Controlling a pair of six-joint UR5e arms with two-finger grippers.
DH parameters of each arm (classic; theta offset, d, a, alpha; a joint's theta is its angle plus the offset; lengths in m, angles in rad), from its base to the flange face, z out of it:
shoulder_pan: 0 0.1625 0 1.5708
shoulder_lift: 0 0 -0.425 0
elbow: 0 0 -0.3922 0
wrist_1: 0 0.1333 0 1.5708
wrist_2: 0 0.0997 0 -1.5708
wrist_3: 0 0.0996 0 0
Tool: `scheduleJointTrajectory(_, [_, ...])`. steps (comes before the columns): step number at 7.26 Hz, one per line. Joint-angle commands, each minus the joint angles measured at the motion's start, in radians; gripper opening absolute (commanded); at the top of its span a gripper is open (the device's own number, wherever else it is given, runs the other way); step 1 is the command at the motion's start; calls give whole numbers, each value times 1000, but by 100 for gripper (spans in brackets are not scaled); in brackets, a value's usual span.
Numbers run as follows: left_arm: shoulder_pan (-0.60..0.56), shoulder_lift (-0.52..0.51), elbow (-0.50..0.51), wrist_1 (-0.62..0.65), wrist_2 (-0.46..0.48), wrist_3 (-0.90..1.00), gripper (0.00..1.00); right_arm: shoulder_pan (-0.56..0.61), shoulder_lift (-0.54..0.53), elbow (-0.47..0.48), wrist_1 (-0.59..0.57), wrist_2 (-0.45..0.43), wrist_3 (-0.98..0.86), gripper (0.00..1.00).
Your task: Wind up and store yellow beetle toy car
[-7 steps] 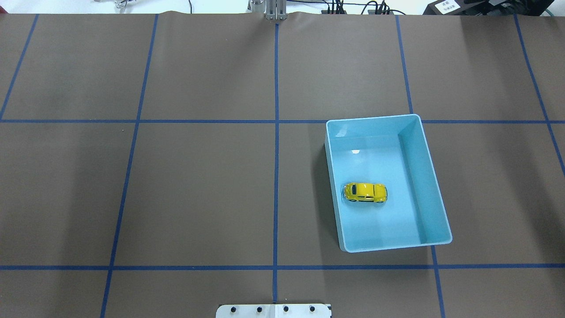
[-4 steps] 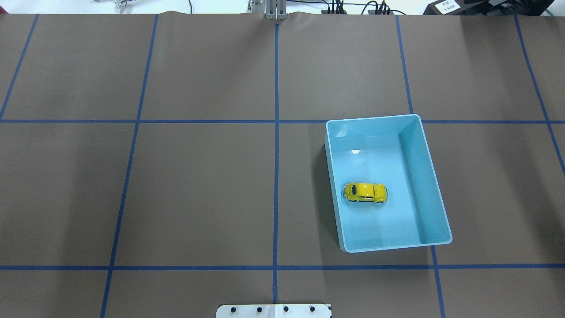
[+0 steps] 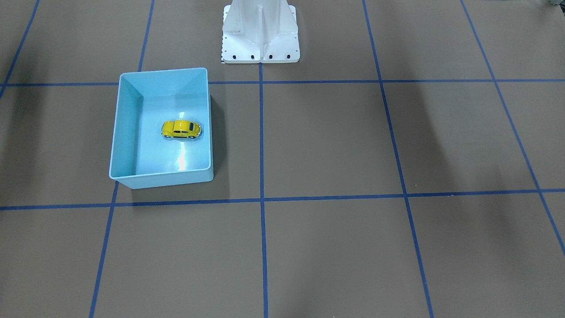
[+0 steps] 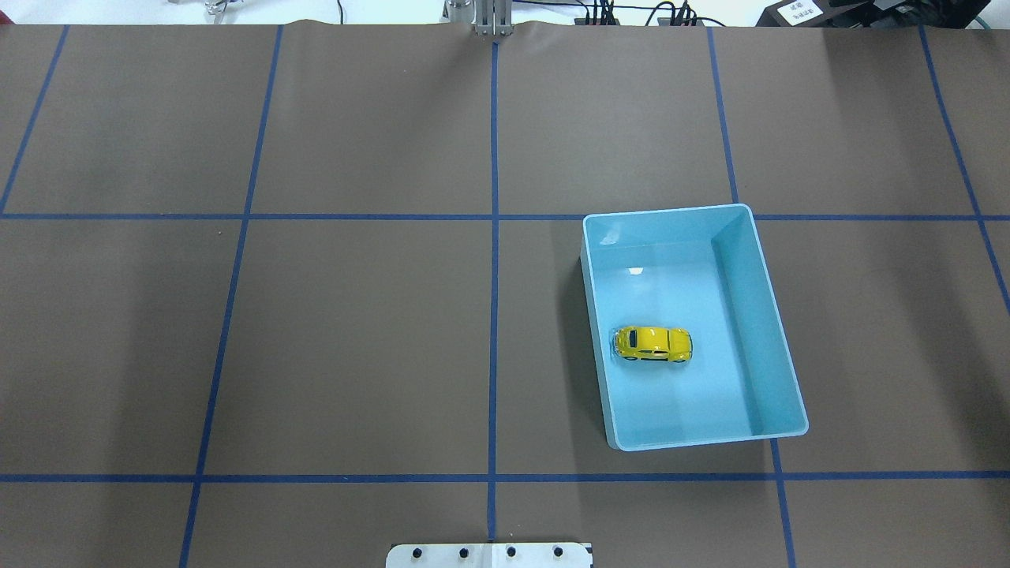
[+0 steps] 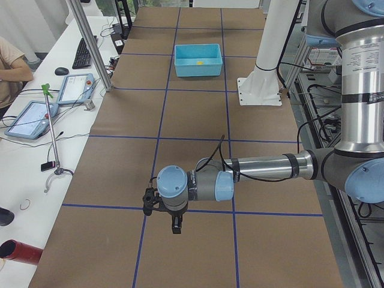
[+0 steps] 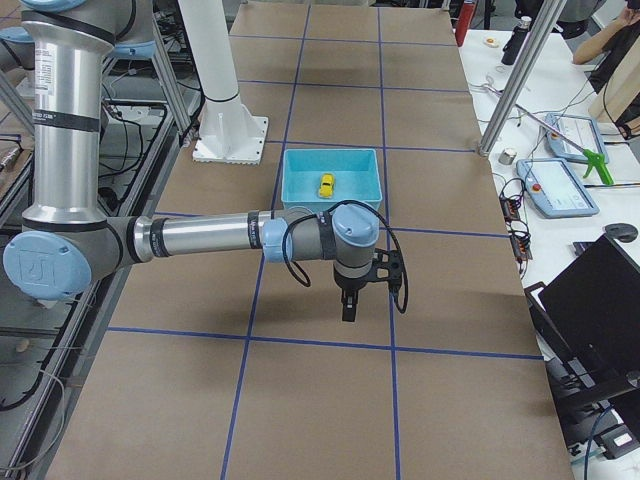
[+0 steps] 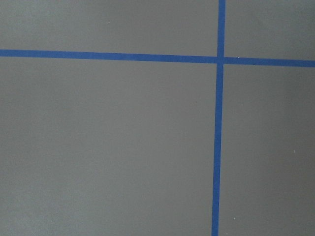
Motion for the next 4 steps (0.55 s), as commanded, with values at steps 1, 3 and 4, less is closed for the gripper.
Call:
scheduleJointTrajectory(1, [0, 0, 0, 0, 0, 0, 100, 2, 0, -3, 0, 0, 0, 100])
scheduleJointTrajectory(3, [0, 0, -1, 0, 0, 0, 100, 12, 1, -9, 0, 3, -2, 100])
scheduleJointTrajectory(4, [0, 0, -1, 0, 0, 0, 100, 24, 2, -6, 0, 6, -2, 100])
